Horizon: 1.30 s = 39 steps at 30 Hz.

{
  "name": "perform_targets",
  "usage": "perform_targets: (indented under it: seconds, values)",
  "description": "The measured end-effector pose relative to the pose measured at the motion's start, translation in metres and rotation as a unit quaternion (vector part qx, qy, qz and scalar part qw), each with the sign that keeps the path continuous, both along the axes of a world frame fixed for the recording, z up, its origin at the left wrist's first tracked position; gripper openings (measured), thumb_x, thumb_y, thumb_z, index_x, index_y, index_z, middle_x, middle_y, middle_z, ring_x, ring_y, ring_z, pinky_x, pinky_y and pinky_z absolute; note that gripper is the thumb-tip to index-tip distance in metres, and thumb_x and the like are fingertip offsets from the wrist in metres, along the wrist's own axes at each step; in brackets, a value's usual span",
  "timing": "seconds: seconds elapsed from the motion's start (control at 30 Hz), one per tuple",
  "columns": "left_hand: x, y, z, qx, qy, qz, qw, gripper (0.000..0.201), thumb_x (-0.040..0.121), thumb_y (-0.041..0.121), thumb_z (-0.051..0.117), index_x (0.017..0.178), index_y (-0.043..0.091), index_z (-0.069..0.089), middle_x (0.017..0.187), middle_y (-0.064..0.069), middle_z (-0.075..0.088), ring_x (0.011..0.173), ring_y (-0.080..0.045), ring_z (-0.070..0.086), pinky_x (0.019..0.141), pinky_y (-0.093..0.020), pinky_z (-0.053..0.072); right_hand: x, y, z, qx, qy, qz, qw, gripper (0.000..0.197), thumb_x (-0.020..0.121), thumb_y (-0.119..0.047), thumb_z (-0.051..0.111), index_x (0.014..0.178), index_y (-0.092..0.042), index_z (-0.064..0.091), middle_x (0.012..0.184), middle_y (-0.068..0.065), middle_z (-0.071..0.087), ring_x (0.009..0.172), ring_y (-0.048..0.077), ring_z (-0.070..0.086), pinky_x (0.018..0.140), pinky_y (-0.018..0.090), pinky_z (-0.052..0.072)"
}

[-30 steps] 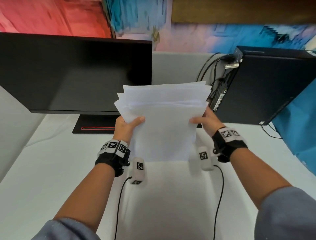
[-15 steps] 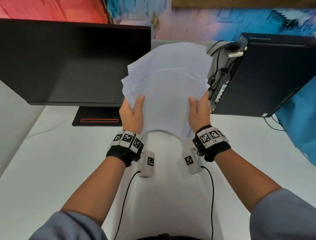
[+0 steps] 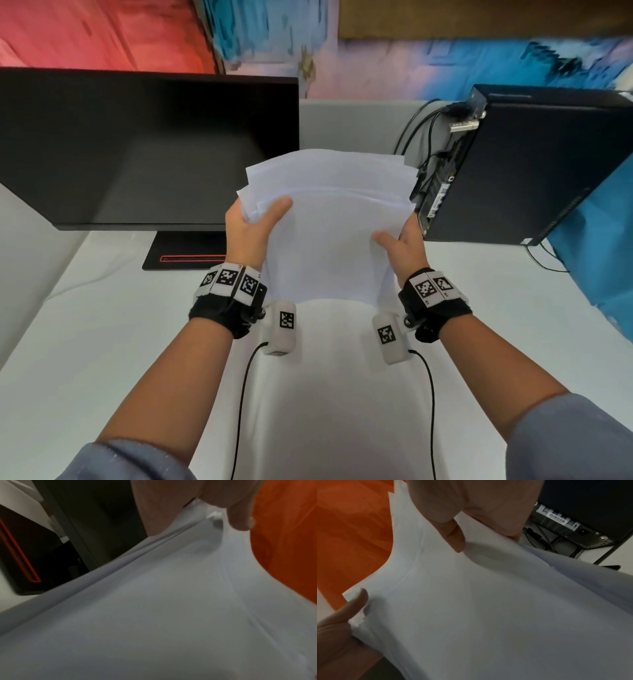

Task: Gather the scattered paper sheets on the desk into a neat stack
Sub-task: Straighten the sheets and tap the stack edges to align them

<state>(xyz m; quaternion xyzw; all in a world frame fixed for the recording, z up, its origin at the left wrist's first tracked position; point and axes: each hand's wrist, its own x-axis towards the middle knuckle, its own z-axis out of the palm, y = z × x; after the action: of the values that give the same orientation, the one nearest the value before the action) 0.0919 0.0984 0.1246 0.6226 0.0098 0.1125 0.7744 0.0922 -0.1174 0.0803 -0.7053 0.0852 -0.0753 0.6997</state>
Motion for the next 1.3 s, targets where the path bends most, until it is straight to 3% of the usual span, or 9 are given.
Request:
perform_targets:
  seconds: [0.13,0.33,0.63,0.77,0.9,1.0,1.1,1.2,1.3]
  values:
    - [0.010,0.003,0.009,0.029,-0.011,0.025,0.999,0.014,0.090,0.016,0.058,0.081,0.023,0.066,0.075,0.010,0.070,0.074,-0.011,0.066,0.070,-0.030,0.054,0.003,-0.002,-0.003,0.013,0.001,0.002,1.000,0.057,0.083,0.013,0.052,0.133,-0.011,0.041,0.116,0.005,0.060,0.106,0.021,0.060,0.097,0.037,0.048]
    - [0.007,0.011,0.006,0.125,-0.078,0.030,0.989,0.023,0.093,0.011,0.055,0.086,0.029,0.067,0.079,0.014,0.070,0.078,-0.002,0.065,0.071,-0.019,0.052,0.000,-0.002,-0.006,0.035,0.010,0.009,0.999,0.056,0.082,0.011,0.058,0.132,-0.011,0.044,0.106,-0.001,0.064,0.092,0.009,0.064,0.075,0.017,0.054]
    - [0.005,0.020,-0.002,0.072,-0.076,0.015,0.994,0.018,0.088,0.008,0.061,0.100,0.021,0.063,0.089,0.013,0.071,0.086,-0.001,0.067,0.074,-0.017,0.051,-0.003,-0.003,-0.007,0.018,0.010,0.011,1.000,0.038,0.090,0.004,0.053,0.128,0.000,0.051,0.114,0.010,0.063,0.104,0.026,0.061,0.093,0.037,0.051]
    - [-0.005,0.017,-0.020,0.002,0.006,-0.020,1.000,0.059,0.067,0.015,0.081,0.117,0.001,0.055,0.079,0.011,0.072,0.069,0.000,0.068,0.059,-0.013,0.051,-0.003,-0.002,-0.009,0.055,0.008,0.024,0.998,0.051,0.085,0.009,0.055,0.132,-0.009,0.046,0.120,0.010,0.061,0.106,0.025,0.061,0.090,0.036,0.050]
    - [-0.011,0.010,-0.039,-0.005,0.053,-0.034,0.998,0.036,0.067,0.007,0.073,0.099,0.021,0.064,0.086,0.008,0.075,0.083,-0.008,0.072,0.068,-0.020,0.055,-0.005,0.003,-0.009,0.076,0.002,0.036,0.996,0.071,0.061,0.007,0.051,0.123,-0.028,0.043,0.112,0.002,0.058,0.100,0.017,0.058,0.080,0.027,0.049]
    - [-0.005,0.011,-0.044,0.017,0.063,-0.027,0.997,0.037,0.069,0.001,0.073,0.096,0.025,0.064,0.088,0.005,0.074,0.085,-0.010,0.072,0.072,-0.026,0.056,-0.009,0.007,-0.008,0.065,-0.001,0.037,0.997,0.069,0.065,0.014,0.045,0.121,-0.026,0.039,0.101,-0.003,0.056,0.090,0.011,0.056,0.069,0.015,0.050]
    - [0.000,0.013,-0.045,0.046,0.073,-0.006,0.996,0.039,0.076,-0.009,0.067,0.092,0.026,0.060,0.090,0.004,0.069,0.075,0.000,0.069,0.078,-0.031,0.054,-0.008,0.001,0.006,-0.005,-0.038,0.029,0.999,0.063,0.064,0.009,0.048,0.121,-0.016,0.036,0.099,-0.004,0.052,0.088,0.010,0.056,0.072,0.019,0.049]
    - [0.001,0.015,-0.047,0.052,0.066,-0.015,0.996,0.039,0.079,-0.008,0.065,0.095,0.027,0.060,0.094,0.004,0.067,0.078,0.001,0.069,0.076,-0.025,0.056,0.002,-0.010,0.049,-0.178,-0.163,0.018,0.970,0.072,0.068,-0.002,0.059,0.134,-0.004,0.030,0.113,-0.007,0.048,0.098,-0.009,0.053,0.088,0.020,0.047]
    - [0.001,0.017,-0.047,0.047,0.058,-0.031,0.997,0.038,0.075,-0.006,0.069,0.094,0.026,0.061,0.089,0.008,0.070,0.079,-0.002,0.070,0.070,-0.021,0.056,0.009,0.002,0.110,-0.513,-0.221,0.082,0.825,0.081,0.070,-0.026,0.065,0.142,-0.013,0.029,0.131,-0.003,0.047,0.125,0.012,0.045,0.109,0.040,0.028]
